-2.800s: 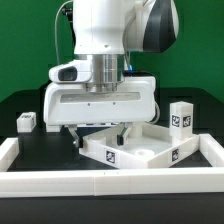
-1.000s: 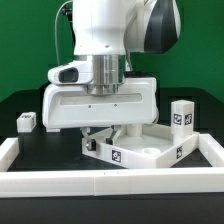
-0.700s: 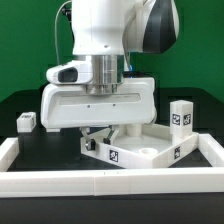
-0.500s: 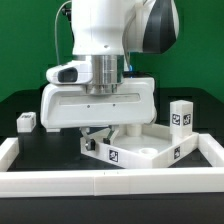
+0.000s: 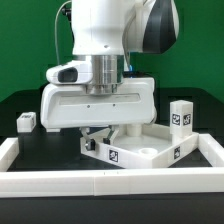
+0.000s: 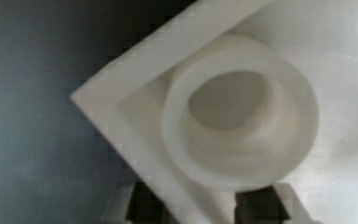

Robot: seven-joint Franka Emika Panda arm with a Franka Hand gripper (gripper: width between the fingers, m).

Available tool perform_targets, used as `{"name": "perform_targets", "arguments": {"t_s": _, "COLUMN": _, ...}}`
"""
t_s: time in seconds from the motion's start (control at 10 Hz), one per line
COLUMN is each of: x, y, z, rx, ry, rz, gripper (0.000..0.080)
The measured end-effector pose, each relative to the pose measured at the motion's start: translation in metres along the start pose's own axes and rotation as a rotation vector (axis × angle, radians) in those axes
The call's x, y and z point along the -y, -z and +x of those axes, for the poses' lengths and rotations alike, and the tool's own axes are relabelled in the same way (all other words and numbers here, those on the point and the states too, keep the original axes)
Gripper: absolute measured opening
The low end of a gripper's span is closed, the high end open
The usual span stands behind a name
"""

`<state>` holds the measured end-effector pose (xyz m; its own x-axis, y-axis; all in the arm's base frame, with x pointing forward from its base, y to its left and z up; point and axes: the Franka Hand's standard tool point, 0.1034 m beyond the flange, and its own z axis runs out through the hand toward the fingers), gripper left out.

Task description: Assemble square table

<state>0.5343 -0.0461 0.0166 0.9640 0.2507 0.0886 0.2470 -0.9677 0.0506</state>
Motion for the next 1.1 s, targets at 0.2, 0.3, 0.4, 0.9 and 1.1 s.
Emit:
{"name": "perform_targets", "arguments": {"t_s": 0.2, "x": 0.003, "y": 0.000, "z": 0.006, "rx": 0.005, "ry": 0.172, "rz": -0.003, "gripper": 0.0178}}
{"name": "perform_targets", "arguments": {"t_s": 0.3, "x": 0.011, "y": 0.000, "z": 0.010, "rx": 0.017, "ry": 0.220, "rz": -0.003, "gripper": 0.0174}}
{"name": "perform_targets", "arguments": {"t_s": 0.4, "x": 0.018, "y": 0.000, "z": 0.012, "rx": 0.017, "ry": 0.225, "rz": -0.004, "gripper": 0.0171}}
{"name": "perform_targets", "arguments": {"t_s": 0.9, "x": 0.016, "y": 0.000, "z": 0.012, "rx": 0.016, "ry": 0.245, "rz": -0.007, "gripper": 0.0165}}
{"name": "perform_targets", "arguments": {"t_s": 1.1, "x": 0.022, "y": 0.003, "z": 0.021, "rx": 0.000, "ry": 0.343, "rz": -0.014, "gripper": 0.0157}}
